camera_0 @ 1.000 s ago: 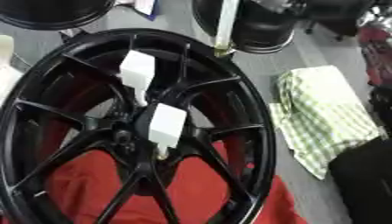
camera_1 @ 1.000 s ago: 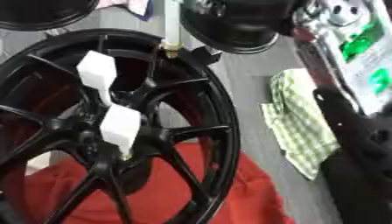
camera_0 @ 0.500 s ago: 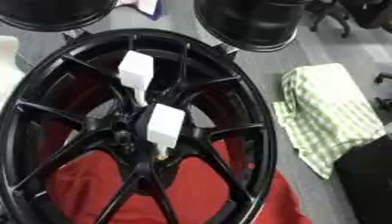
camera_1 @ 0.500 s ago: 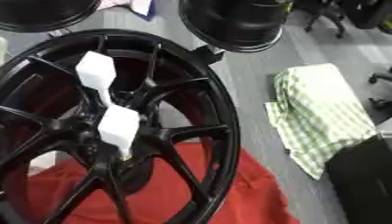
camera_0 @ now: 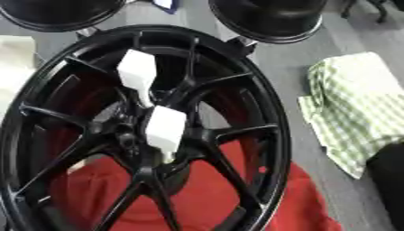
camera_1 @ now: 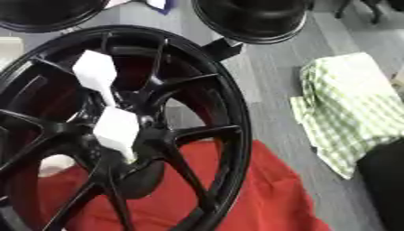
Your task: Pull the pin out of the wheel hub.
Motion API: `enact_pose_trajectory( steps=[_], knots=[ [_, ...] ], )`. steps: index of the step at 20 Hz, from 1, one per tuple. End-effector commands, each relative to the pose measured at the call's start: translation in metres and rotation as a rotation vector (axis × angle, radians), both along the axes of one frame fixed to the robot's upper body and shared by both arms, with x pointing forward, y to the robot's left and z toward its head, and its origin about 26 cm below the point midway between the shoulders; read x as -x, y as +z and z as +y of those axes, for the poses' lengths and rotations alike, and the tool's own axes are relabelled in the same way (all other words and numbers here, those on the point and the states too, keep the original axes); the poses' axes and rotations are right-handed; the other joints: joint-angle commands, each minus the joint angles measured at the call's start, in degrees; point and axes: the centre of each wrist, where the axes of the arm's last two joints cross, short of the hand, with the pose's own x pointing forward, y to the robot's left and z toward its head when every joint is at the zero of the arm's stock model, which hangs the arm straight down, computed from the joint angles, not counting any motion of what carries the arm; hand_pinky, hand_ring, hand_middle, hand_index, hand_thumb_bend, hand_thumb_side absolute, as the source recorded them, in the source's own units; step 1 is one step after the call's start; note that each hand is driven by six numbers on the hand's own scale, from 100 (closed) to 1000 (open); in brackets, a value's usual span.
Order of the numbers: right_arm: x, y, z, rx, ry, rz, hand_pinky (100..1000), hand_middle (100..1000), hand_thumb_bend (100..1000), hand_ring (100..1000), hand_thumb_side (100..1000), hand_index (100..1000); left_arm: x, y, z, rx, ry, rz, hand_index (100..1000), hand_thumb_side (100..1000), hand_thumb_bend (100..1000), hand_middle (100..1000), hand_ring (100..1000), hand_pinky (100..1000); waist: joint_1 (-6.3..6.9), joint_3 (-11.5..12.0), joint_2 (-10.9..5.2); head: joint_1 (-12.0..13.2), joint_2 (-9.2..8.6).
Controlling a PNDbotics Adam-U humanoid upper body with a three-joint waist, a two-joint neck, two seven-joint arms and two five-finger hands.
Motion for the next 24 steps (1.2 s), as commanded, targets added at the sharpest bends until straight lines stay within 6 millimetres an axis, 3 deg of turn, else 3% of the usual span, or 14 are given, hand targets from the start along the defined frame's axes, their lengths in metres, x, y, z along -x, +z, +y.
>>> enact_pose_trajectory(
  steps=[1,2,5,9,11,13,14,15,16,17,20,24],
  knots=[
    [0.01,-0.009,-0.003,0.122,-0.048,0.039,874,780,346,940,195,843,0.001,0.007,0.0,-0.006,0.001,-0.03,670,856,100,545,573,704,0.32,-0.13,-0.69,0.42,-0.97],
    [0.013,-0.016,-0.004,0.142,-0.059,0.071,890,819,395,967,100,861,0.001,0.007,0.0,-0.005,0.0,-0.03,670,844,100,545,573,704,0.52,-0.22,-0.68,0.53,-0.98],
    [0.019,-0.029,-0.005,0.183,-0.083,0.149,905,850,393,995,100,861,0.001,0.008,-0.001,-0.006,-0.005,-0.034,670,854,100,545,574,704,0.94,-0.47,-0.75,0.75,-1.02],
    [0.022,-0.032,-0.008,0.2,-0.135,0.173,905,845,424,997,162,849,0.0,0.009,-0.002,-0.009,-0.015,-0.037,670,853,100,546,574,704,1.22,-0.67,-0.97,0.75,-0.98],
    [0.023,-0.032,-0.009,0.201,-0.152,0.167,903,841,422,994,152,845,0.0,0.009,-0.001,-0.009,-0.015,-0.036,670,853,100,546,575,704,1.29,-0.73,-1.06,0.7,-0.88],
    [0.022,-0.03,-0.009,0.199,-0.156,0.144,897,823,393,980,100,841,0.0,0.009,-0.001,-0.01,-0.017,-0.037,670,853,100,546,575,704,1.31,-0.77,-1.16,0.72,-0.8],
    [0.021,-0.028,-0.009,0.196,-0.154,0.124,888,800,294,961,100,831,0.0,0.009,-0.002,-0.011,-0.018,-0.038,670,852,100,546,575,704,1.31,-0.75,-1.23,0.78,-0.77],
    [0.02,-0.025,-0.009,0.191,-0.151,0.09,881,773,154,938,279,819,0.0,0.01,-0.002,-0.012,-0.019,-0.039,670,852,100,546,575,703,1.28,-0.7,-1.31,0.85,-0.74],
    [0.018,-0.021,-0.009,0.186,-0.142,0.047,877,757,100,927,350,808,-0.001,0.01,-0.002,-0.014,-0.02,-0.04,670,851,100,546,575,703,1.26,-0.63,-1.39,0.92,-0.69],
    [0.016,-0.017,-0.008,0.178,-0.125,-0.01,870,731,100,908,409,786,-0.001,0.011,-0.002,-0.016,-0.022,-0.042,669,850,100,546,574,703,1.24,-0.55,-1.49,0.99,-0.62],
    [0.008,-0.003,-0.003,0.141,-0.023,-0.208,869,695,100,887,488,760,-0.002,0.013,-0.003,-0.025,-0.032,-0.051,669,845,100,546,574,703,1.1,-0.29,-1.77,0.95,-0.4],
    [-0.004,0.011,0.007,0.052,0.151,-0.372,885,694,100,894,466,758,-0.004,0.019,-0.005,-0.038,-0.046,-0.075,668,837,100,545,574,703,0.72,-0.03,-2.07,0.87,-0.34]
  ],
)
